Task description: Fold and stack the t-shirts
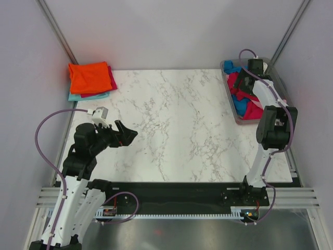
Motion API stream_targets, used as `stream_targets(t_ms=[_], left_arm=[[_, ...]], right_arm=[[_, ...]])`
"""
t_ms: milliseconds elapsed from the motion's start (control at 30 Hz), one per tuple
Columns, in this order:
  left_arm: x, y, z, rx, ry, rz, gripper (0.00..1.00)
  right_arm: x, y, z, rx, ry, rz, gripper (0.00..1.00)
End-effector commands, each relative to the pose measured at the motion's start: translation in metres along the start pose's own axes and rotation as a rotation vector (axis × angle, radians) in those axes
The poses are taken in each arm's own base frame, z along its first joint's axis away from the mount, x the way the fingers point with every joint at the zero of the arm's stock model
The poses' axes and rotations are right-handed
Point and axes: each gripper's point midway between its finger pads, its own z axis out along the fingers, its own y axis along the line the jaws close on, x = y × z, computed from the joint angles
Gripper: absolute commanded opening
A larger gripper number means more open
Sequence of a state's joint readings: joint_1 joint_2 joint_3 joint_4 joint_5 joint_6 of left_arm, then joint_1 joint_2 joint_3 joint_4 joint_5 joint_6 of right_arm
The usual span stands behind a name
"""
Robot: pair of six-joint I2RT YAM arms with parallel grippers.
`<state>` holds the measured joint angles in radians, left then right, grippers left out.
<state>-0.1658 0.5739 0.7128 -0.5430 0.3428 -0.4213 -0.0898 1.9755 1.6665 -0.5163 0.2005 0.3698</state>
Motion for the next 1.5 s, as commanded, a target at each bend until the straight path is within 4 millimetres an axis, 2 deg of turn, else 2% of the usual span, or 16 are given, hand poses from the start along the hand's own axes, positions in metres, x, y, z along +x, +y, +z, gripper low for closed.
stream_targets(t_ms=[0, 233, 667, 833, 900, 967, 1067, 1100, 1133, 1200, 1233, 1267, 1333, 1367, 1400, 1467], left_arm=[[-0.004, -0.005, 0.002, 0.030, -0.017, 0.017, 1.00], [-0.003, -0.005, 0.004, 0.033, -0.012, 0.016, 1.00], [-0.003, -0.004, 0.004, 0.033, -0.013, 0.015, 1.00], [-0.004, -0.005, 0.003, 0.035, -0.020, 0.018, 1.00], [-0.004, -0.004, 0.002, 0.032, -0.021, 0.017, 1.00], [-0.004, -0.004, 0.002, 0.031, -0.021, 0.015, 1.00], [-0.006, -0.003, 0.002, 0.028, -0.026, 0.016, 1.00], [-0.006, -0.003, 0.002, 0.028, -0.028, 0.017, 1.00], [-0.006, -0.003, 0.001, 0.027, -0.031, 0.018, 1.00], [-0.006, -0.002, 0.000, 0.024, -0.035, 0.020, 1.00], [-0.007, -0.002, 0.000, 0.022, -0.038, 0.021, 1.00], [-0.007, -0.002, 0.000, 0.022, -0.039, 0.021, 1.00], [-0.007, -0.002, 0.000, 0.020, -0.037, 0.021, 1.00], [-0.007, -0.002, 0.000, 0.020, -0.037, 0.021, 1.00], [-0.007, -0.002, -0.001, 0.019, -0.038, 0.022, 1.00], [-0.008, -0.002, -0.001, 0.017, -0.039, 0.023, 1.00]], right_arm=[[-0.017, 0.016, 0.006, -0.040, -0.026, 0.008, 0.87], [-0.013, 0.024, 0.030, -0.028, -0.009, 0.008, 0.77], [0.006, 0.010, 0.046, 0.041, 0.029, -0.024, 0.00], [-0.009, 0.017, 0.032, 0.008, 0.001, -0.028, 0.00], [-0.028, 0.027, 0.013, -0.013, -0.045, -0.038, 0.00], [-0.051, 0.042, -0.012, -0.043, -0.096, -0.059, 0.00], [-0.099, 0.115, -0.095, -0.245, -0.224, -0.183, 0.00], [-0.098, 0.150, -0.133, -0.311, -0.254, -0.243, 0.00], [-0.136, 0.172, -0.197, -0.395, -0.405, -0.255, 0.00], [-0.165, 0.206, -0.315, -0.574, -0.618, -0.243, 0.00], [-0.170, 0.210, -0.350, -0.641, -0.671, -0.218, 0.00], [-0.180, 0.194, -0.412, -0.723, -0.764, -0.176, 0.00], [-0.178, 0.187, -0.431, -0.768, -0.805, -0.131, 0.00], [-0.180, 0.160, -0.467, -0.779, -0.868, -0.097, 0.00], [-0.168, 0.156, -0.438, -0.711, -0.819, -0.100, 0.00], [-0.149, 0.139, -0.423, -0.646, -0.774, -0.109, 0.00]])
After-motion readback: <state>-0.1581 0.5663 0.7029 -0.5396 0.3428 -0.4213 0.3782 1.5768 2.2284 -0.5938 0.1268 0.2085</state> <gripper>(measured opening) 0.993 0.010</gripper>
